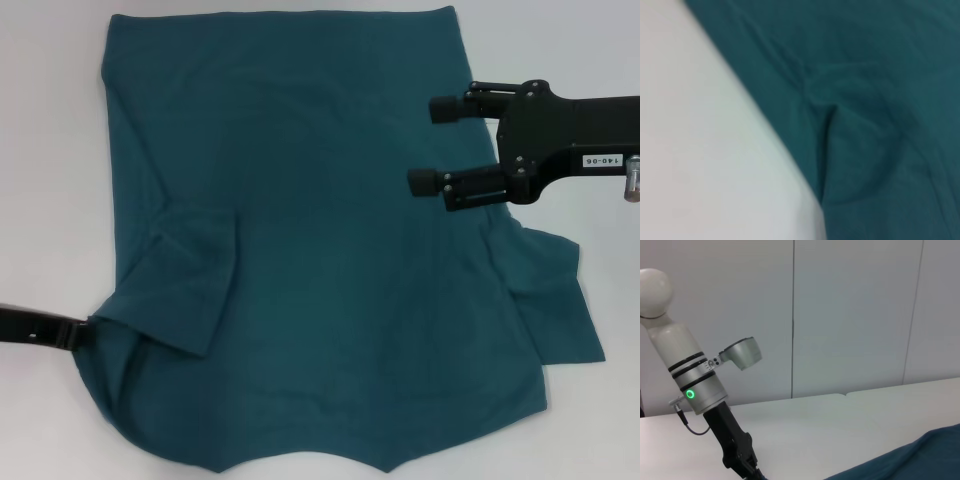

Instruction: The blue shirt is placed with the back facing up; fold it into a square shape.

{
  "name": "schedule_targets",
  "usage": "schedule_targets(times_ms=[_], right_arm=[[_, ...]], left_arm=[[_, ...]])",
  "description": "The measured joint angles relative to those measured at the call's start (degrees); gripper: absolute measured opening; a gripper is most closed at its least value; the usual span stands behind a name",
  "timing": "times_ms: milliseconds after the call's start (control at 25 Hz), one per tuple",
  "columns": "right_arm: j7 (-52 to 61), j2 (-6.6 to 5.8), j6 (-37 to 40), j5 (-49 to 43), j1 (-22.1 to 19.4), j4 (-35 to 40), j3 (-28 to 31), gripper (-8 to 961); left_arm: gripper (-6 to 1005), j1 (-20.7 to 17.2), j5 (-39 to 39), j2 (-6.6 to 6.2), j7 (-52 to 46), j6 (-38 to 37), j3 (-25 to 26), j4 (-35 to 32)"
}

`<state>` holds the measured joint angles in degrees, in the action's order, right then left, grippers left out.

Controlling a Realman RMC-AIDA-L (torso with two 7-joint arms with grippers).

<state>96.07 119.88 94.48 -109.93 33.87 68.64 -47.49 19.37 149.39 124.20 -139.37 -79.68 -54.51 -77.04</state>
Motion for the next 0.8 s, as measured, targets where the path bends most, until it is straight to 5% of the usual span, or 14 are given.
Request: schedule_targets(times_ms=[360, 800], right_arm=[[-0.1, 0.09, -0.3, 0.1, 0.4, -0.3, -0.4, 945], [-0.4, 0.18, -0.4, 0.3, 0.8, -0.6, -0.7, 946]], left_arm=[[12, -4.3, -4.1, 0.05, 0.0, -1.4, 0.6, -2.2], [11, -7.3, -8.0, 0.16, 0.0, -2.3, 2.3, -4.0]])
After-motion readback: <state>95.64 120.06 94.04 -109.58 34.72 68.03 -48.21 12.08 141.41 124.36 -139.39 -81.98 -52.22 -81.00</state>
